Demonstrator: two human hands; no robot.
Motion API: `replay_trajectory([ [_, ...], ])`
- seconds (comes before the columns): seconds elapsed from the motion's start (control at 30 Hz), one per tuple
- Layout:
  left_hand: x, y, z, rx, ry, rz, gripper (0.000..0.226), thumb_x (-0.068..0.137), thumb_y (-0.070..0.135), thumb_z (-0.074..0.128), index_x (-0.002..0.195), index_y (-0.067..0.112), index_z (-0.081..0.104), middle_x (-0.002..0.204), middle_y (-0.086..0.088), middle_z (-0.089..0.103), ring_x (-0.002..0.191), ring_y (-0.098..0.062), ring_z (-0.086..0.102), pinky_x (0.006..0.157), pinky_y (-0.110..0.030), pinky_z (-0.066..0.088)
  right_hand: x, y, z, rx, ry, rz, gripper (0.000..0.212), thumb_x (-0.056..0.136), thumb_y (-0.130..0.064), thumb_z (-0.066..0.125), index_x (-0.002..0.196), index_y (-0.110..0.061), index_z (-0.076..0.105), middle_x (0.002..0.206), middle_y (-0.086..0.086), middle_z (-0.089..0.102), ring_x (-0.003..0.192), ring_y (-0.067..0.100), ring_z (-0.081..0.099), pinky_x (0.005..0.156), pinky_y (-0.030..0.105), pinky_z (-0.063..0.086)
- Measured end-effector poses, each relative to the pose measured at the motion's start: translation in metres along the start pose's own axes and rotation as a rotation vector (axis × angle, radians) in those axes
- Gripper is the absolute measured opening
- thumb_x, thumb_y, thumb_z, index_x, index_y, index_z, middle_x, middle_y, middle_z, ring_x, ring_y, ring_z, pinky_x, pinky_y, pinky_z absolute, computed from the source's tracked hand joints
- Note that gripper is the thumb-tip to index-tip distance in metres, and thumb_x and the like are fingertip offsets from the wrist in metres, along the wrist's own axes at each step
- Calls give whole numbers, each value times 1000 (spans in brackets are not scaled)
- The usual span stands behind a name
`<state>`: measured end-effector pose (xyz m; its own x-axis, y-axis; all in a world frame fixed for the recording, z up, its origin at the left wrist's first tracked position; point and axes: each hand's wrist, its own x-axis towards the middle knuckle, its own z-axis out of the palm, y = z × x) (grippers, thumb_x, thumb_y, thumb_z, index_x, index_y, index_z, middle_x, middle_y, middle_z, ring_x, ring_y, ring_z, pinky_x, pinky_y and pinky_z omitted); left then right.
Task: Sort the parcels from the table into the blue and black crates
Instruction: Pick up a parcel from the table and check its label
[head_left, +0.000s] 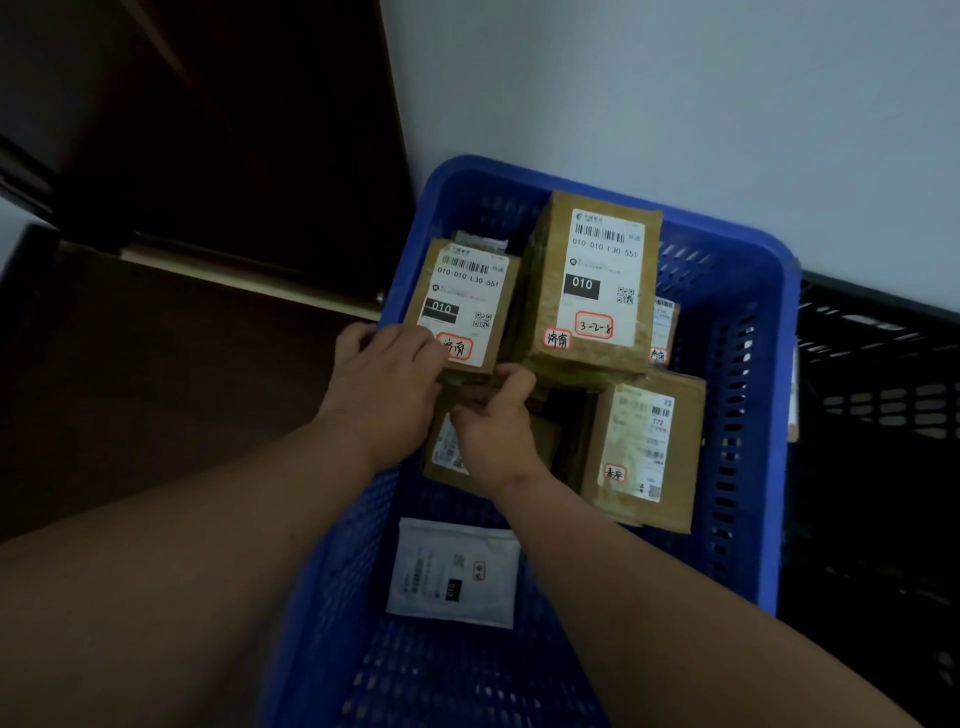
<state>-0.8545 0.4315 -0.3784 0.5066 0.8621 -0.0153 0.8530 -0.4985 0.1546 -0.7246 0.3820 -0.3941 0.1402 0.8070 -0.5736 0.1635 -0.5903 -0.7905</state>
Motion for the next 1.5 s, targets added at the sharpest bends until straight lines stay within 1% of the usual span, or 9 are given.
replay_trajectory([
  [0.23,-10,-14,13,101,-94,71,25,79,24,70,103,18,72,129,-8,57,121,-29,50,106,-49,15,-6,11,-5,-205,-75,-113,72,96,-6,51,148,-21,4,136,5,51,110,20,57,96,47,51],
  [0.37,-5,-11,16,247,-195,46,58,85,27,63,141,21,50,154,-7,32,138,-29,29,103,-50,11,1,5,-10,-197,-136,-85,90,96,-3,52,154,-25,-14,151,2,37,112,11,48,93,27,42],
  [0.5,15,-1,17,324,-256,-23,70,89,36,54,152,22,26,162,-1,4,143,-24,11,104,-50,11,23,6,-6,-119,-163,-38,105,92,-5,56,149,-39,-25,142,-1,43,111,11,51,100,39,47],
  [0.67,39,10,12,316,-326,-101,69,87,39,56,149,22,31,163,2,1,144,-22,9,109,-53,14,20,13,-18,-167,-299,9,85,95,-6,57,158,-28,3,161,-2,20,145,16,25,115,27,29],
  [0.9,-7,35,29,-41,-9,-266,34,83,18,62,117,13,59,137,-11,45,122,-29,36,95,-44,20,-32,81,-88,-429,149,155,31,96,-4,47,124,-6,62,117,12,63,99,26,60,81,34,52],
  [1.0,-29,67,45,-79,20,-236,26,77,17,60,103,14,65,113,-10,56,104,-27,43,86,-40,22,-43,93,-121,-534,364,113,29,92,0,50,117,-3,65,117,18,56,111,32,51,88,34,42],
  [1.1,-38,110,61,-254,-160,-246,33,87,18,51,118,17,63,121,-6,56,108,-28,52,87,-36,25,-40,100,-138,-555,426,187,46,89,0,51,134,-9,53,140,17,41,129,35,32,106,40,30],
  [1.23,-32,161,77,-756,-639,-499,55,102,17,44,153,15,25,156,-8,28,138,-22,33,112,-24,25,-32,106,-144,-452,385,256,61,83,-6,55,142,-10,40,153,16,27,138,37,24,115,46,25],
  [1.5,-16,195,102,-1102,-663,-791,52,98,20,51,149,25,39,143,-3,51,118,-19,53,80,-21,45,-23,103,-151,-361,406,377,75,81,-21,63,146,-9,28,152,10,30,138,33,26,113,56,24],
])
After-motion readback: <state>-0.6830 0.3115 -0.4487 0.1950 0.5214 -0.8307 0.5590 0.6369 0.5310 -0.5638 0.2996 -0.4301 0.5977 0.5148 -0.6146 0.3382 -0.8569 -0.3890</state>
